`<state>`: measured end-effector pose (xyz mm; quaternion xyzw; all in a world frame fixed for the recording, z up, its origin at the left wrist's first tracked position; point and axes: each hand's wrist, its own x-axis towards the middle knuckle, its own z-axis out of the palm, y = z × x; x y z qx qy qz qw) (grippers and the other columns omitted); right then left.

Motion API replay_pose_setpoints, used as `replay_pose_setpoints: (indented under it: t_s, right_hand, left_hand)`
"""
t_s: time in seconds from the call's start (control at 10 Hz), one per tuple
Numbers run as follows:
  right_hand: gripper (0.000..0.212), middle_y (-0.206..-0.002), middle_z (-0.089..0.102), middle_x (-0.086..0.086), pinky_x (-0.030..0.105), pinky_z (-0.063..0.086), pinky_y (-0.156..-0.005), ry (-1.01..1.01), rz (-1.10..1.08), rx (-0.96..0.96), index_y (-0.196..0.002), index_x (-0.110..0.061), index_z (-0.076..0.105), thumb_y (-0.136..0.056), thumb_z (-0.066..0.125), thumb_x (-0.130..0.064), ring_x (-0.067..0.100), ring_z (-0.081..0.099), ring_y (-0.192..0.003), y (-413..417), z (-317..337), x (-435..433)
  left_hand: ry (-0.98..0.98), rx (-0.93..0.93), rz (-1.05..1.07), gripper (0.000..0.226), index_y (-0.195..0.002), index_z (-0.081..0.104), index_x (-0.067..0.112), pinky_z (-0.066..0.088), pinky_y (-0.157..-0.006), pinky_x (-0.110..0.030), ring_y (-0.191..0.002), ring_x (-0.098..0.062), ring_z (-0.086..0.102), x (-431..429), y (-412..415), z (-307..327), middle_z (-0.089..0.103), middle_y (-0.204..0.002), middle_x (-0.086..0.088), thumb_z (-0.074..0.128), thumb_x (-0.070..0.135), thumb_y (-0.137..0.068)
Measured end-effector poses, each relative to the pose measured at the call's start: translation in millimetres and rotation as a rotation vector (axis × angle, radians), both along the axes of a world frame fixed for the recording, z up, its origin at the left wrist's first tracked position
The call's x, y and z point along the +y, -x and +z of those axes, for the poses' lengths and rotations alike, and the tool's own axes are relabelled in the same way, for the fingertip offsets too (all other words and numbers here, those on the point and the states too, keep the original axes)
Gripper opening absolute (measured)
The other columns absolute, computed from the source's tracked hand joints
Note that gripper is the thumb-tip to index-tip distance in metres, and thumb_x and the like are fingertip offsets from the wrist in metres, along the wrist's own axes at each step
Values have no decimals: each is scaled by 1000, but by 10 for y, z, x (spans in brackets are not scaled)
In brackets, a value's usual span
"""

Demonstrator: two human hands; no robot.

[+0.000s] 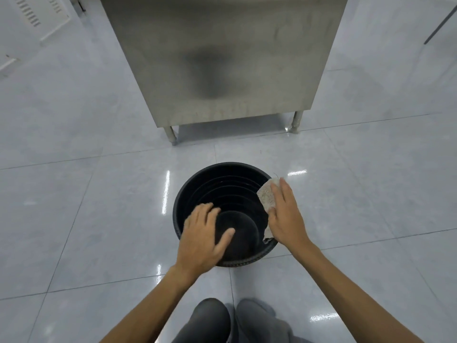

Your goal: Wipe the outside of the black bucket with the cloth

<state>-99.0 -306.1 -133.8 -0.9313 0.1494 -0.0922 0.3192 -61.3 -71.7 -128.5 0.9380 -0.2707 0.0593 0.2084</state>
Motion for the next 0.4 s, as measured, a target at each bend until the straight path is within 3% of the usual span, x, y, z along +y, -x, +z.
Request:
replay_pose_setpoints:
  t_s: [0.1, 0.2, 0.3, 0.4]
  right_hand:
    - [68, -172, 8, 5, 34, 15, -125, -32, -90, 28, -162, -11, 22, -100, 47, 3, 26, 6, -159, -13, 50, 128]
    - [73, -172, 8, 8, 43, 22, -127, 52, -118, 107, -162, -10, 19, -97, 52, 2, 32, 8, -158, -62, 86, 163]
    - [74, -170, 13, 14, 50, 30, -122, 192, -84, 158, -161, -8, 21, -96, 56, -7, 37, 15, -156, -33, 115, 201]
    - [68, -168, 19, 15, 59, 32, -117, 311, -58, 222, -158, -7, 26, -101, 53, -32, 38, 21, -152, -47, 220, 154]
  left_hand:
    - [-135, 51, 151, 84, -153, 34, 9, 15, -123, -50, -153, -35, 13, 86, -179, -60, 25, -163, -18, 42, 64, -91]
    - [-251, 135, 142, 94, -158, 17, 8, 3, -123, -46, -154, -36, 2, 116, -256, -56, 9, -166, -20, 35, 69, -88]
    - [-254, 166, 102, 99, -159, 14, 10, 1, -123, -43, -154, -34, -1, 154, -238, 30, 5, -167, -19, 22, 76, -86]
    - [-253, 203, 60, 91, -160, 15, 12, 6, -124, -42, -155, -30, -2, 276, -305, 208, 5, -168, -15, 31, 74, -94]
